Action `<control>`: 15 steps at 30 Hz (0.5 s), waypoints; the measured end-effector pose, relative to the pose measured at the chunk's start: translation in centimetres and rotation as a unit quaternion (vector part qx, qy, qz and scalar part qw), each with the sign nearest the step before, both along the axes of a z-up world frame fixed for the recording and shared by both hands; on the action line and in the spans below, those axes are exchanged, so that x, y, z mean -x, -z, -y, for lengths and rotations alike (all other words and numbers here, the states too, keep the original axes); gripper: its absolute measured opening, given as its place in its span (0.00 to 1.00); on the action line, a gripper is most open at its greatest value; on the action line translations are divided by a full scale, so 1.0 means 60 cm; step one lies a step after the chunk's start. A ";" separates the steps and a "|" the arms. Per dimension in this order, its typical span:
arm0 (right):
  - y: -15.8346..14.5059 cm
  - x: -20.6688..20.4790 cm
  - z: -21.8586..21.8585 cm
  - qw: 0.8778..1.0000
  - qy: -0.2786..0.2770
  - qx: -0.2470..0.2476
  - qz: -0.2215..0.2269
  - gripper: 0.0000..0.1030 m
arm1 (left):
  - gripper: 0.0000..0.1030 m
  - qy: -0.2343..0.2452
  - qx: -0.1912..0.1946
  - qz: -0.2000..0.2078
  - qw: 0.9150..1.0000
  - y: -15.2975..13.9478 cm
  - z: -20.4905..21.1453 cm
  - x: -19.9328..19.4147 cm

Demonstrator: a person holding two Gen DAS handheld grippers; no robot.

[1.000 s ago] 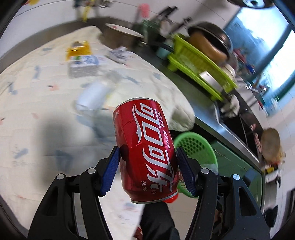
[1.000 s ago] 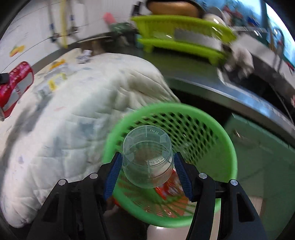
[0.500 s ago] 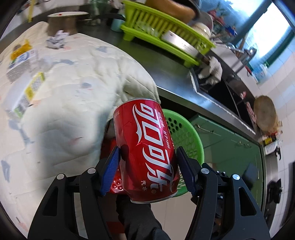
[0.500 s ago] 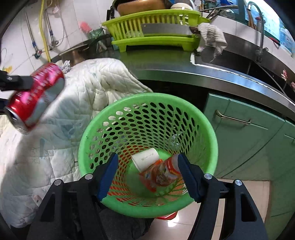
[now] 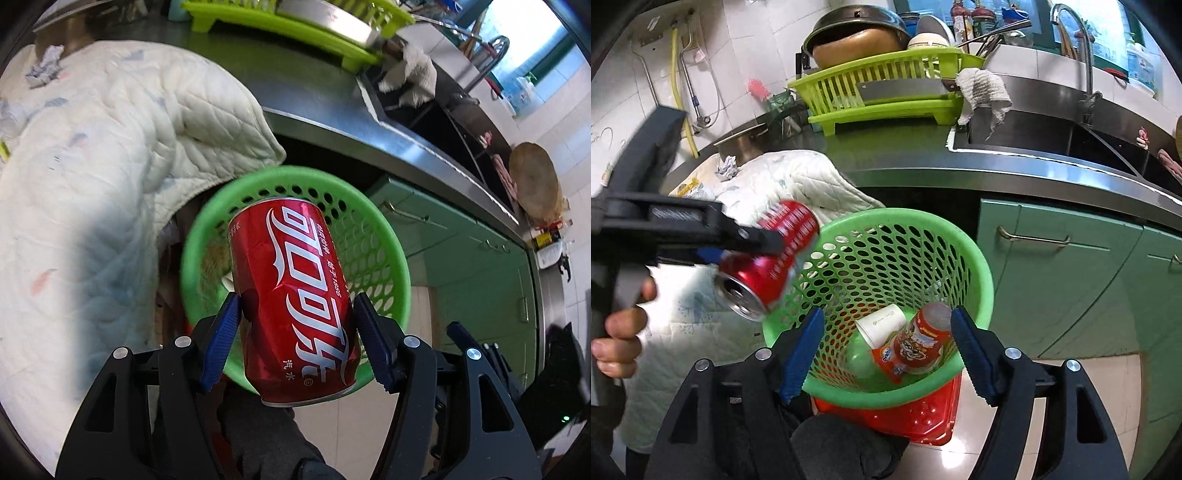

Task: Collect trash
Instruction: 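Open the left tool over the green basket to drop the cola can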

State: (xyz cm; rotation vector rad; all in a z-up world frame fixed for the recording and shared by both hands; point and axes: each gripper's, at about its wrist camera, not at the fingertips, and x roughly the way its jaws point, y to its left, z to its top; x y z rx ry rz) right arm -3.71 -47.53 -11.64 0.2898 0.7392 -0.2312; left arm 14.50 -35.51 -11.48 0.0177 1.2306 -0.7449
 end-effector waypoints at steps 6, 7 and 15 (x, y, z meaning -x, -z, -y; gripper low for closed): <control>-0.006 0.014 0.012 1.000 0.013 -0.002 0.007 0.67 | 0.62 0.017 -0.006 -0.025 1.000 0.040 0.030 0.005; -0.006 0.017 0.014 1.000 0.015 -0.002 0.007 0.67 | 0.62 0.020 -0.003 -0.028 0.999 0.042 0.032 0.007; -0.007 0.022 0.019 1.000 0.018 -0.008 0.010 0.67 | 0.67 0.020 -0.001 -0.027 0.999 0.037 0.027 0.015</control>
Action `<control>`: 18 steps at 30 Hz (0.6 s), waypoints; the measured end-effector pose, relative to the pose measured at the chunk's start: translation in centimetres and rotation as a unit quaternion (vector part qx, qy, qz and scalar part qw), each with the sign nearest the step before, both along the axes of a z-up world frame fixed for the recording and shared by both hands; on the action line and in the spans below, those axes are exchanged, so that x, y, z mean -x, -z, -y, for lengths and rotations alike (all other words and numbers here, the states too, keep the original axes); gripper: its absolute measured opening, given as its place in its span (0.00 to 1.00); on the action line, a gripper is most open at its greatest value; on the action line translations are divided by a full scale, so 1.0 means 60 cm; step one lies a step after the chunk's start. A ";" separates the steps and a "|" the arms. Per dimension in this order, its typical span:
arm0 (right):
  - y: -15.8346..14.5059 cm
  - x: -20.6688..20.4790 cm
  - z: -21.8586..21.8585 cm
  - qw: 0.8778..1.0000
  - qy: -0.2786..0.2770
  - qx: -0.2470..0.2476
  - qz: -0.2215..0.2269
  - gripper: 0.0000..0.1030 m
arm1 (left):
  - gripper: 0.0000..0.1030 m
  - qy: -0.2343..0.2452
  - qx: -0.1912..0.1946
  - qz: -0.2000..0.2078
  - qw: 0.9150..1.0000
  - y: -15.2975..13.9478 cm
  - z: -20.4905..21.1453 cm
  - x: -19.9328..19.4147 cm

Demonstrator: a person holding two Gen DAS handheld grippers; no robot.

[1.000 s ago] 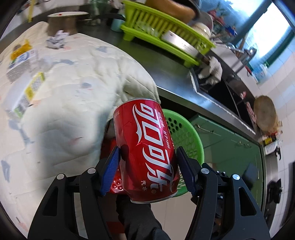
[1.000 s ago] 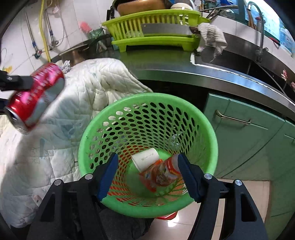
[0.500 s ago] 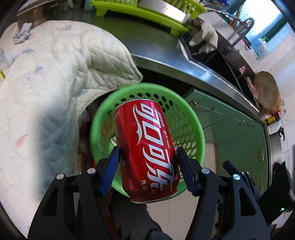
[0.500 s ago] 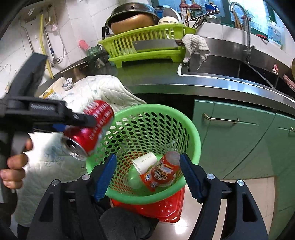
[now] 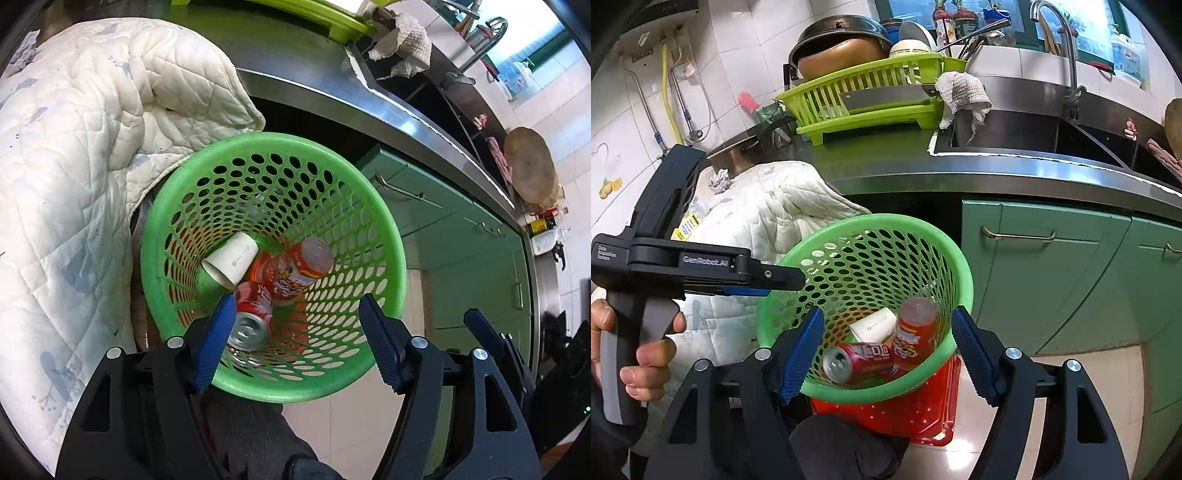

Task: Collect trash
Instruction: 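Open the left tool over the green basket to drop the cola can, then move the left tool to the clear plastic bottle and grasp it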

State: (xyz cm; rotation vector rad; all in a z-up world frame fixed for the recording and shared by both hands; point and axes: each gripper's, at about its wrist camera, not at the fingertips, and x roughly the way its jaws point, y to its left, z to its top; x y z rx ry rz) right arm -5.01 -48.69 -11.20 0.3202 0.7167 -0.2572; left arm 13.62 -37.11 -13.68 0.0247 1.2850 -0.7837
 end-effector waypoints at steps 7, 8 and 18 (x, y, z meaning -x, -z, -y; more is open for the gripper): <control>-0.011 -0.004 -0.016 1.000 -0.015 0.004 0.008 0.67 | 0.67 -0.019 0.006 0.020 1.000 -0.030 -0.047 0.000; -0.013 -0.006 -0.020 1.000 -0.018 0.004 0.010 0.67 | 0.67 -0.024 0.005 0.026 0.999 -0.036 -0.058 0.000; -0.034 -0.039 -0.077 0.998 -0.065 0.006 0.021 0.67 | 0.67 -0.080 0.005 0.065 0.995 -0.081 -0.180 -0.009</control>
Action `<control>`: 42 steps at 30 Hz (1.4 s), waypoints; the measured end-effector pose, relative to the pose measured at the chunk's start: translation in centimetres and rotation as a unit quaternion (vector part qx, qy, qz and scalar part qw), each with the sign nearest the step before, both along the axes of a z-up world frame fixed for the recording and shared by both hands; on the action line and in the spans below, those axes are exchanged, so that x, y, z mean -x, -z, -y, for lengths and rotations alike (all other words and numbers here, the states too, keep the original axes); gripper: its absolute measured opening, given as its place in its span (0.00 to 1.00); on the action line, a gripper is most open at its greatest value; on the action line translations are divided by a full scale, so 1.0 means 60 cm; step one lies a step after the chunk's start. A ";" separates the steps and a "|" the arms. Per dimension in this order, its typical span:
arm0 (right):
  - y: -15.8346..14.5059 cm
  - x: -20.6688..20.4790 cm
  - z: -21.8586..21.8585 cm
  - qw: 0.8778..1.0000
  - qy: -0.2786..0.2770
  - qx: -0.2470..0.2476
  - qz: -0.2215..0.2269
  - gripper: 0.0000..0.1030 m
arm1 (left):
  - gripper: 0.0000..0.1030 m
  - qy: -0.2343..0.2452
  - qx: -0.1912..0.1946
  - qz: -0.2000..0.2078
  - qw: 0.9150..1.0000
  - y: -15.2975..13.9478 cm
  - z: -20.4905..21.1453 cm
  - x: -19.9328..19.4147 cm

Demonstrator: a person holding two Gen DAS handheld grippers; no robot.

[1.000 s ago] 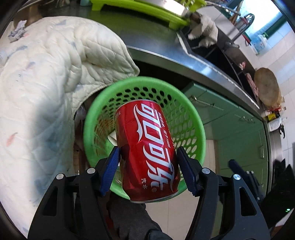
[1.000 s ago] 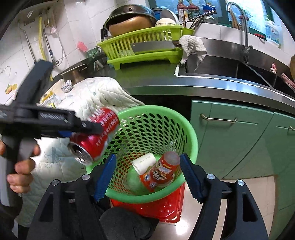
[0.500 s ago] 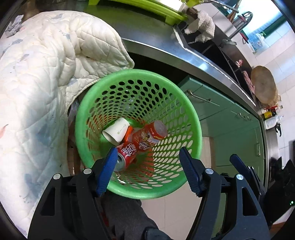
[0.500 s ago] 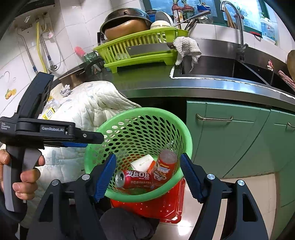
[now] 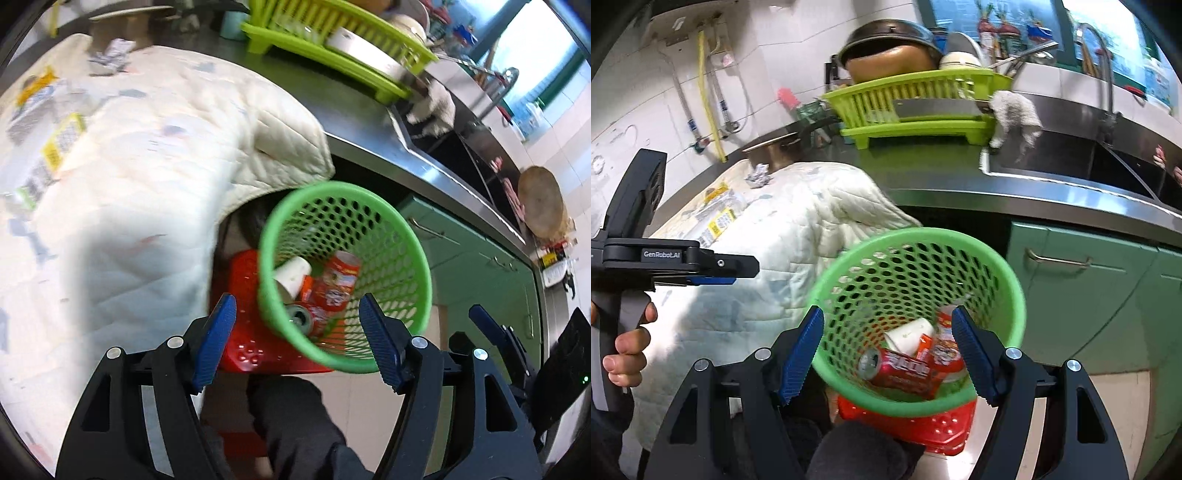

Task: Collect trash
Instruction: 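Move the left tool to the clear plastic bottle and grasp it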

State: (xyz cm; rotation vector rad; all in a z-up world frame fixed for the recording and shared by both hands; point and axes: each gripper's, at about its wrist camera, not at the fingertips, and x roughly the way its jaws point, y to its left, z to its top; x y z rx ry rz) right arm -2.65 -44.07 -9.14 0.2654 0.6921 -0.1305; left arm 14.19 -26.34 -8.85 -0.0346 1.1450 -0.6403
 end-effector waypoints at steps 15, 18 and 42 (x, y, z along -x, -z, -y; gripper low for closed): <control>-0.028 -0.084 -0.112 0.996 -0.085 0.011 0.007 0.67 | 0.69 -0.105 -0.033 0.075 0.991 -0.065 -0.212 -0.086; -0.032 -0.101 -0.127 0.995 -0.096 0.009 0.008 0.67 | 0.70 -0.118 -0.050 0.086 0.988 -0.071 -0.238 -0.127; -0.018 -0.236 -0.201 0.988 -0.153 0.022 -0.010 0.67 | 0.75 -0.054 -0.111 0.118 0.985 -0.004 -0.227 -0.304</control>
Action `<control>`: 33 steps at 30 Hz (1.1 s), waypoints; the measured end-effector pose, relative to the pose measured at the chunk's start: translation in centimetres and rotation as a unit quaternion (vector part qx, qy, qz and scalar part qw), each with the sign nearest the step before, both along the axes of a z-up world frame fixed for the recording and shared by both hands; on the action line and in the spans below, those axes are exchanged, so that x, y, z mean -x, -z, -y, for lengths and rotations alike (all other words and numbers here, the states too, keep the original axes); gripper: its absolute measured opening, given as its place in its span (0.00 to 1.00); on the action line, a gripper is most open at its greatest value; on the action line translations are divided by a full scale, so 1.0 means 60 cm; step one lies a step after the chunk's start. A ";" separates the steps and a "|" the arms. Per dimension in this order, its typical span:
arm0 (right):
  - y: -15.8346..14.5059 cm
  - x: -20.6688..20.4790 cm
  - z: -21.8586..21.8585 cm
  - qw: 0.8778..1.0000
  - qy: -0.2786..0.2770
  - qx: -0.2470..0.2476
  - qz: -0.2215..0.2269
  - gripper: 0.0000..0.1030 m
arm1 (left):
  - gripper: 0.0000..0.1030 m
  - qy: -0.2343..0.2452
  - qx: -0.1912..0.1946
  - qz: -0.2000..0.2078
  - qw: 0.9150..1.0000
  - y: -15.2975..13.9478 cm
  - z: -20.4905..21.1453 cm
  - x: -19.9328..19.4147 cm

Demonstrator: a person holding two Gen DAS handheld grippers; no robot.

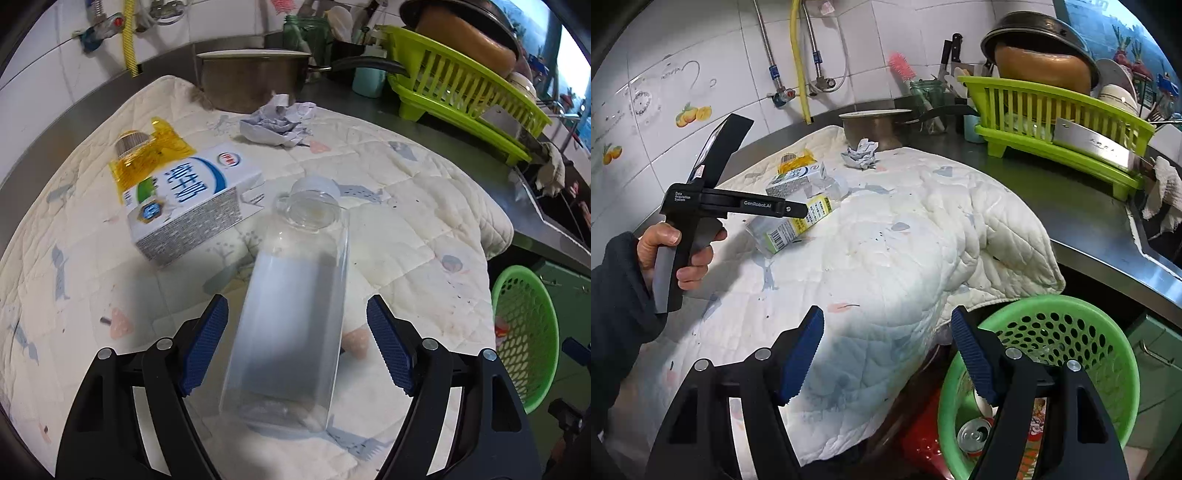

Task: Collect trash
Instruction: 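Move the left tool to the clear plastic bottle and grasp it, then lift the bottle with the left tool while the right tool grasps the crumpled grey paper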

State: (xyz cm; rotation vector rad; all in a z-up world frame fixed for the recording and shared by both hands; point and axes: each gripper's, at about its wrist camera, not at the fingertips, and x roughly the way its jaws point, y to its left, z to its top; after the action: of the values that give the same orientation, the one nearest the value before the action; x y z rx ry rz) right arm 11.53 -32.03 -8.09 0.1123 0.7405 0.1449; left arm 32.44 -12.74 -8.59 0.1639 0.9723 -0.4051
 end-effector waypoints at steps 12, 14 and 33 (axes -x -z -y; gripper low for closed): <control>-0.005 -0.023 -0.010 1.000 -0.009 0.007 0.002 0.67 | 0.54 0.012 -0.041 0.029 0.999 0.019 0.015 0.007; -0.006 -0.028 -0.012 1.000 -0.013 0.006 0.001 0.67 | 0.53 0.015 -0.045 0.042 0.998 0.011 0.012 0.022; -0.053 -0.306 -0.083 0.996 -0.081 0.028 0.003 0.66 | 0.52 -0.097 0.061 0.068 0.991 -0.077 -0.189 0.130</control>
State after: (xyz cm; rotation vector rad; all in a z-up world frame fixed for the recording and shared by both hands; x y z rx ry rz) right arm 29.87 -27.02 -4.93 -0.0017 0.7464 0.2786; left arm 24.63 -1.38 -3.97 -0.0129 0.8177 -0.2702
